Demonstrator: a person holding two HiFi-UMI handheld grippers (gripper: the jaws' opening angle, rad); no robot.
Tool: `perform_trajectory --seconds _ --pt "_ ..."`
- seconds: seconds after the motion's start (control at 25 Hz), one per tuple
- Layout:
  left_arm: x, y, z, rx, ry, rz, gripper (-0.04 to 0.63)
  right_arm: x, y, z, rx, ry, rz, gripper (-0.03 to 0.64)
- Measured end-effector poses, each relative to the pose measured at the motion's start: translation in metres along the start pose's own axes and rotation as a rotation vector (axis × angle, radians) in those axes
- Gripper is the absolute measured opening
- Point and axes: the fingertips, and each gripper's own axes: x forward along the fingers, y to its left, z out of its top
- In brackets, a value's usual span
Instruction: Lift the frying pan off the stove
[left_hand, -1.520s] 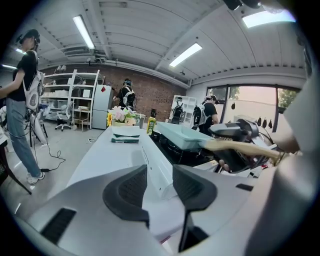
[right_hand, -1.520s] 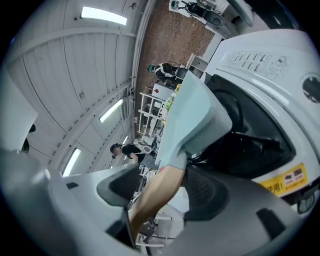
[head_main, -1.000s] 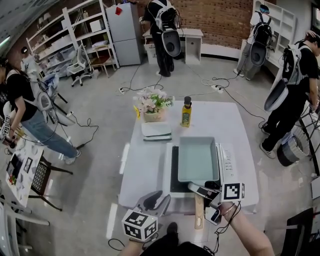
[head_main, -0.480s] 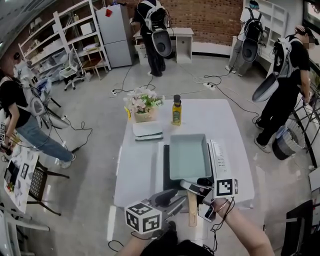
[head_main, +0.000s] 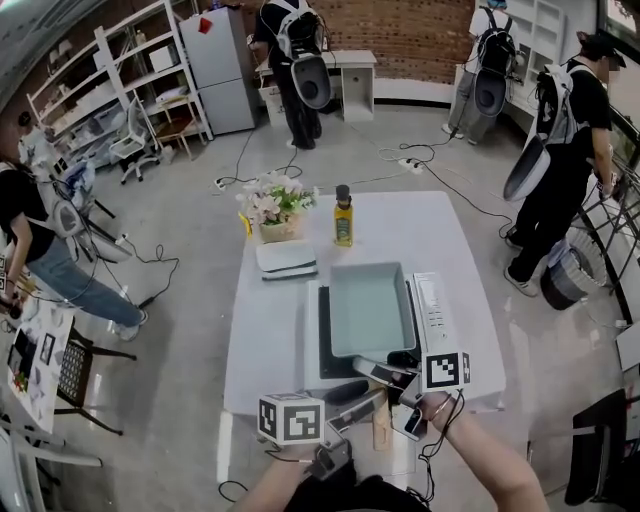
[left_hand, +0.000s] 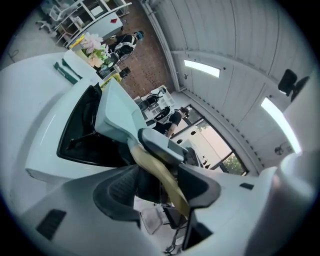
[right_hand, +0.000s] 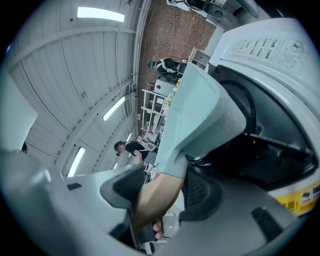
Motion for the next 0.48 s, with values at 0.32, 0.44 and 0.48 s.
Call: perform_trajectory --seconds 0.32,0.44,0.48 --pt "0.019 -0.005 -0.005 -0.1 0.072 -0.077 0.222 -0.002 -0.001 -0.001 0.004 0.004 0.009 0.224" --pt "0.022 -0.005 -0.005 -0.135 0.1 -0.107 0.222 -0.002 -0.002 0.001 0.006 0.006 0.014 0.224" --pt "0.022 -0.006 -0.006 -0.144 0.109 -0.117 0.222 -0.002 -0.001 0.001 0.007 0.008 0.016 0.223"
